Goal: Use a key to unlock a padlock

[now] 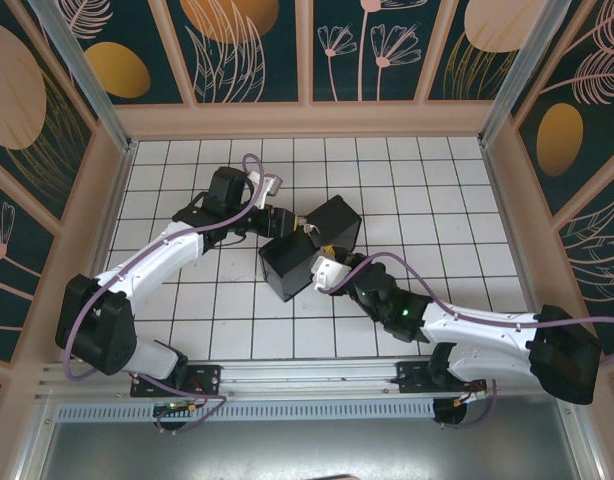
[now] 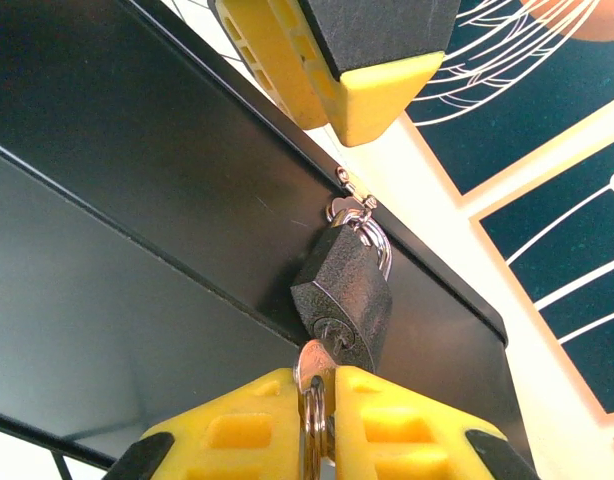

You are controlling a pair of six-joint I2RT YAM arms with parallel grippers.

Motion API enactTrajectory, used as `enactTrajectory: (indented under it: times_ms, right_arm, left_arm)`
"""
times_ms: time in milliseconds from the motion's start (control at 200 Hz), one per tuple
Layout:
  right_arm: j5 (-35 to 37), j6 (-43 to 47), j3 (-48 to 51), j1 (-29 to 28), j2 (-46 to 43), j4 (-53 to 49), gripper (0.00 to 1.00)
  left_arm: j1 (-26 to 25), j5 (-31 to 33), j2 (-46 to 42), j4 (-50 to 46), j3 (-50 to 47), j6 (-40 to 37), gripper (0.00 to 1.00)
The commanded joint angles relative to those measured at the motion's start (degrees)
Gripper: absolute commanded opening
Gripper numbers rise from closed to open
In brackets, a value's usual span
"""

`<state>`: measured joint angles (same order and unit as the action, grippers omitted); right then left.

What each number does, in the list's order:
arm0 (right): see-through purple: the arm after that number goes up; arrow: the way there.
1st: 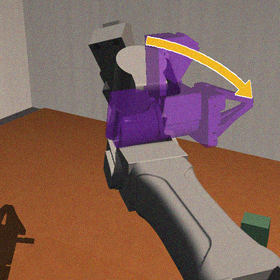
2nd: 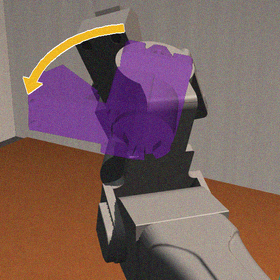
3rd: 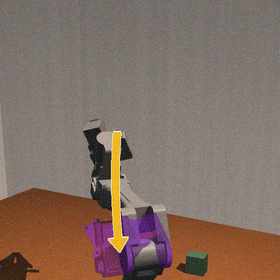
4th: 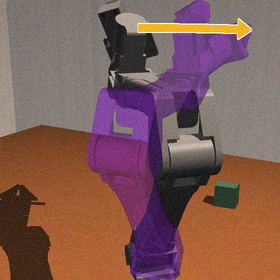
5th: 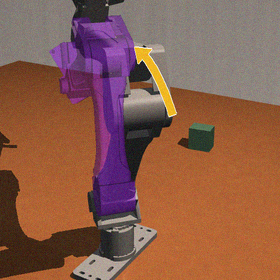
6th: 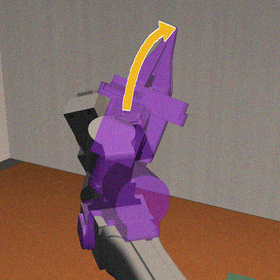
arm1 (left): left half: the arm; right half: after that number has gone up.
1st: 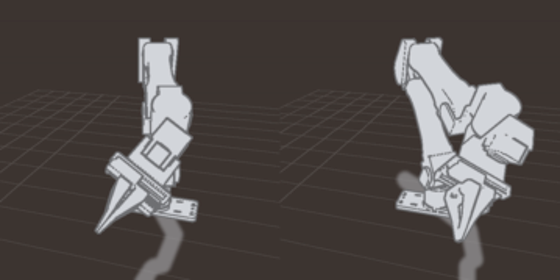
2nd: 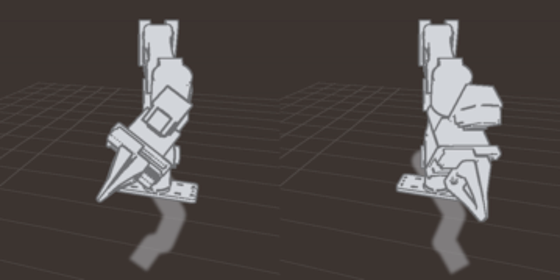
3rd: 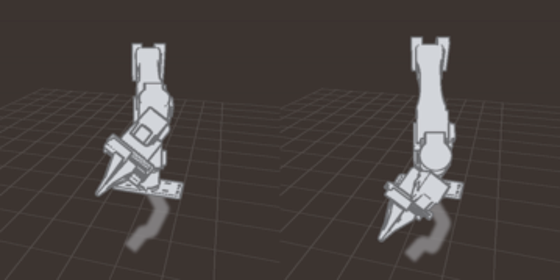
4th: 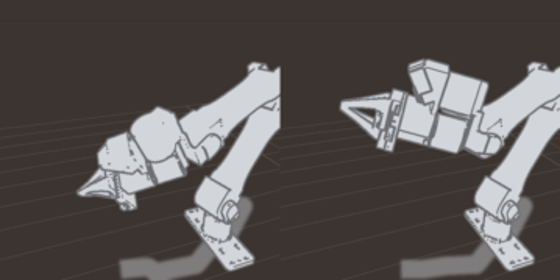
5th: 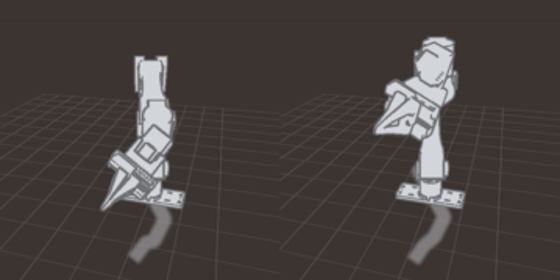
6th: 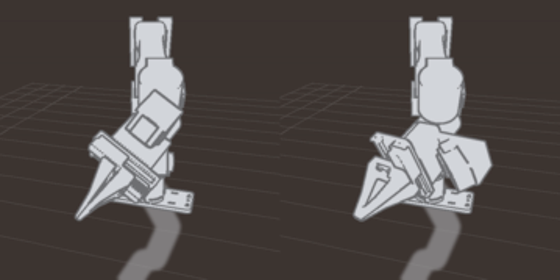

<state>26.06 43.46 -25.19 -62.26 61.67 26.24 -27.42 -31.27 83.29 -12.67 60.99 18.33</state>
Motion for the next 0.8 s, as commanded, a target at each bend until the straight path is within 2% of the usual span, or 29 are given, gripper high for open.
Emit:
enactTrajectory:
  times_ms: [0, 215, 400, 495, 616, 796]
  right_arm:
    - [-0.40, -4.59, -2.45, -0.33, -1.20, -0.62, 0.11]
    - [-0.26, -12.22, -2.08, -0.43, -2.66, -1.98, 0.09]
    - [-2.89, -18.47, -1.21, 0.73, -7.71, -2.03, 0.10]
    - [-7.15, -24.65, -1.79, 3.52, -9.87, -4.63, 0.09]
    - [-16.21, -34.03, -2.30, 8.37, -10.83, -7.95, 0.10]
    - [-24.87, -51.85, -3.16, 15.45, -10.10, -10.37, 0.12]
  left_arm:
    - [-0.06, -1.49, -0.45, 1.43, 0.12, -0.43, 0.47]
    - [-2.45, 0.91, -2.10, -0.58, 1.35, -2.74, 0.50]
    - [-2.46, 3.15, -1.44, -1.48, 3.41, -3.16, 0.51]
    - [-2.42, 3.60, -1.33, -0.59, 3.68, -2.04, 0.51]
    - [-2.46, 3.59, -1.59, 0.57, 3.70, -0.88, 0.50]
    - [-2.42, 4.77, -2.05, 0.10, 3.78, -0.57, 0.50]
